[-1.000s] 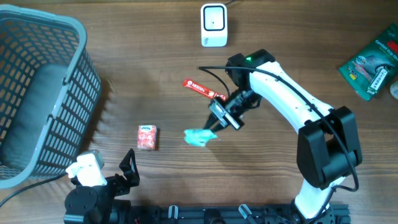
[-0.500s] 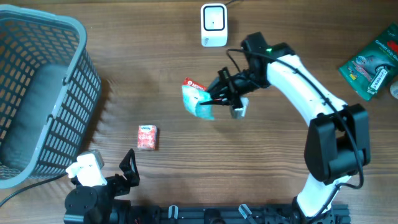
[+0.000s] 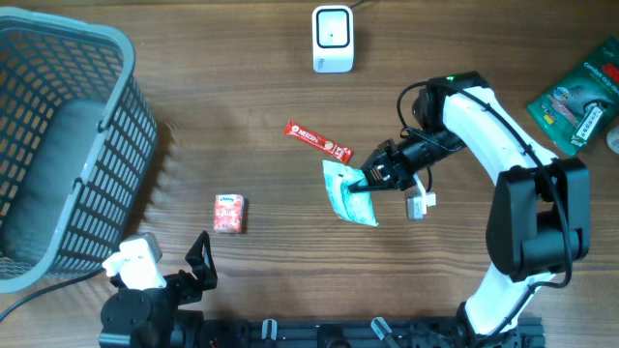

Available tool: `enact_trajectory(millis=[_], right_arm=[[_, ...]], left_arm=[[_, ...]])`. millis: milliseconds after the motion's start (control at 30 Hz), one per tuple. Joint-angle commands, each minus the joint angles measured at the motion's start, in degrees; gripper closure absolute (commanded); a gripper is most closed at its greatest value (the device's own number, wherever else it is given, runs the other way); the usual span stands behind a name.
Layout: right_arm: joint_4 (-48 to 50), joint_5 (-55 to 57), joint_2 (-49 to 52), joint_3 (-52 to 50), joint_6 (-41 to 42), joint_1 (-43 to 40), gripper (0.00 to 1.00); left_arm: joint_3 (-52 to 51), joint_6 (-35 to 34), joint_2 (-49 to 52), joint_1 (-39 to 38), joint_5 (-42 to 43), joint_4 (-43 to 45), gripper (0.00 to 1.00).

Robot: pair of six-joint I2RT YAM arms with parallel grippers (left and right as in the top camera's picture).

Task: Scan the item barcode
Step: 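Grasp the wipes pack corner and lift it toward the scanner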

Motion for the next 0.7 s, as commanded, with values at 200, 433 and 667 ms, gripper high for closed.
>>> enact_trajectory(millis=[200,433,667], right_arm=[[4.22,-8.61,0.85,-0.52,-16.81,-0.17,0.96],[33.27,-3.08,0.85,-0.52,-55.43,-0.02,0.96],[71.01,27.06,0.85,-0.52,-57.68,3.04,0.95]], left_arm=[[-0.28,0.79,-0.13,-0.26,-0.79,0.15,0.0],[-0.28,0.79,-0.13,-0.26,-0.79,0.15,0.0],[-0.28,0.81,-0.13,-0.26,-0.79,0.15,0.0]])
